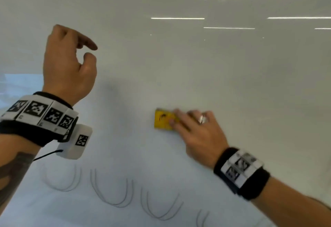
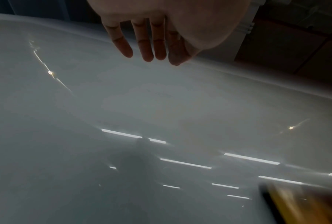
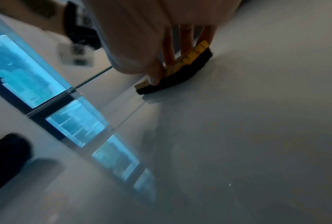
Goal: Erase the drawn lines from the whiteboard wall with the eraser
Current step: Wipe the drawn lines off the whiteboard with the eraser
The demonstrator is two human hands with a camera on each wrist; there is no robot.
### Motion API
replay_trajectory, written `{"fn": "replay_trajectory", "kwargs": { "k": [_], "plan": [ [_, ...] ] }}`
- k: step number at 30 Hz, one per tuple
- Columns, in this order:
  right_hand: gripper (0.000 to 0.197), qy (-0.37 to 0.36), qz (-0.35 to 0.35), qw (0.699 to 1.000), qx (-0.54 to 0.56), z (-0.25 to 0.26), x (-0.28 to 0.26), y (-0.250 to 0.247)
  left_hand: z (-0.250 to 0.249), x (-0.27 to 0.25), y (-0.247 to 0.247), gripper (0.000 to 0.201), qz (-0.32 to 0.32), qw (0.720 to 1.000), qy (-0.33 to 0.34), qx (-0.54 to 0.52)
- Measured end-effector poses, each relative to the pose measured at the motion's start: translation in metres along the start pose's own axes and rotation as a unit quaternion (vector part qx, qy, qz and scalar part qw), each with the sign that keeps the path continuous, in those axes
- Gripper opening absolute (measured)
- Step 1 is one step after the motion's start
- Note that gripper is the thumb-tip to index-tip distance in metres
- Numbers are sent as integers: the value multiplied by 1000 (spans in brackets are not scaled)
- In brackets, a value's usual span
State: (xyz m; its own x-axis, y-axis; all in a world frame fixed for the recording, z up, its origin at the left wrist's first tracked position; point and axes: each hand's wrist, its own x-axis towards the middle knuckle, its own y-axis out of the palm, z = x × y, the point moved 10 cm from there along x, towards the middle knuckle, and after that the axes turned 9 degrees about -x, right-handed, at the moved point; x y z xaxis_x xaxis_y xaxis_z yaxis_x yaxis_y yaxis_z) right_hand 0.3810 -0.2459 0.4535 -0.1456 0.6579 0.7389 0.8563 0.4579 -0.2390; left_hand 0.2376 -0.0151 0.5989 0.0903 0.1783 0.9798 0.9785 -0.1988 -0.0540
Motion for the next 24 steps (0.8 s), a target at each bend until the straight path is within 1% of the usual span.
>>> {"fn": "replay_trajectory", "kwargs": {
  "k": [1,2,3,4,5,6,7,9,10,11,12,13,14,17,18,19,20,21,22,24],
  "plan": [
    [43,32,-17,999,-25,-20,25,-6,11,-2,-4,22,5,1000,-3,0],
    [44,83,-32,995,-43,-45,54,-13,20,-4,-6,21,7,1000,-6,-3],
    [45,134,-51,988,-51,-68,79,-23,27,-5,-7,21,7,1000,-13,-5],
    [47,178,-62,981,-47,-82,97,-28,34,-6,-8,21,6,1000,-22,-9],
    [47,207,-69,975,-41,-82,107,-27,38,-7,-8,21,6,1000,-26,-12],
    [47,208,-71,975,-38,-70,106,-24,41,-7,-6,21,9,1000,-24,-14],
    [47,180,-65,981,-30,-46,97,-16,42,-9,-4,22,13,1000,-20,-16],
    [46,76,-23,997,-3,20,57,6,45,-10,-1,22,19,1000,-15,-20],
    [48,32,5,999,7,47,35,12,45,-11,2,23,26,999,-17,-24],
    [50,4,34,999,13,62,20,16,45,-12,6,23,33,999,-18,-28],
    [50,-7,50,999,17,62,19,16,44,-12,7,23,37,999,-18,-34],
    [46,-4,52,999,15,50,32,13,43,-11,6,24,35,999,-19,-36],
    [44,14,41,999,2,33,53,8,43,-10,4,24,31,999,-22,-38],
    [47,148,-19,988,-40,-37,125,-14,41,-8,0,23,23,998,-30,-44],
    [48,181,-33,982,-37,-44,141,-17,42,-7,-2,23,20,998,-34,-48],
    [48,192,-44,980,-29,-37,148,-15,42,-6,-3,25,19,998,-36,-53],
    [48,180,-49,982,-19,-18,147,-10,41,-5,-4,27,19,998,-39,-54],
    [46,150,-42,988,-3,10,140,-1,39,-4,-4,27,18,997,-41,-56],
    [43,106,-24,994,15,44,125,9,38,-4,-3,27,16,997,-45,-58],
    [37,20,34,999,38,104,80,29,29,-3,5,23,22,997,-44,-61]
  ]
}}
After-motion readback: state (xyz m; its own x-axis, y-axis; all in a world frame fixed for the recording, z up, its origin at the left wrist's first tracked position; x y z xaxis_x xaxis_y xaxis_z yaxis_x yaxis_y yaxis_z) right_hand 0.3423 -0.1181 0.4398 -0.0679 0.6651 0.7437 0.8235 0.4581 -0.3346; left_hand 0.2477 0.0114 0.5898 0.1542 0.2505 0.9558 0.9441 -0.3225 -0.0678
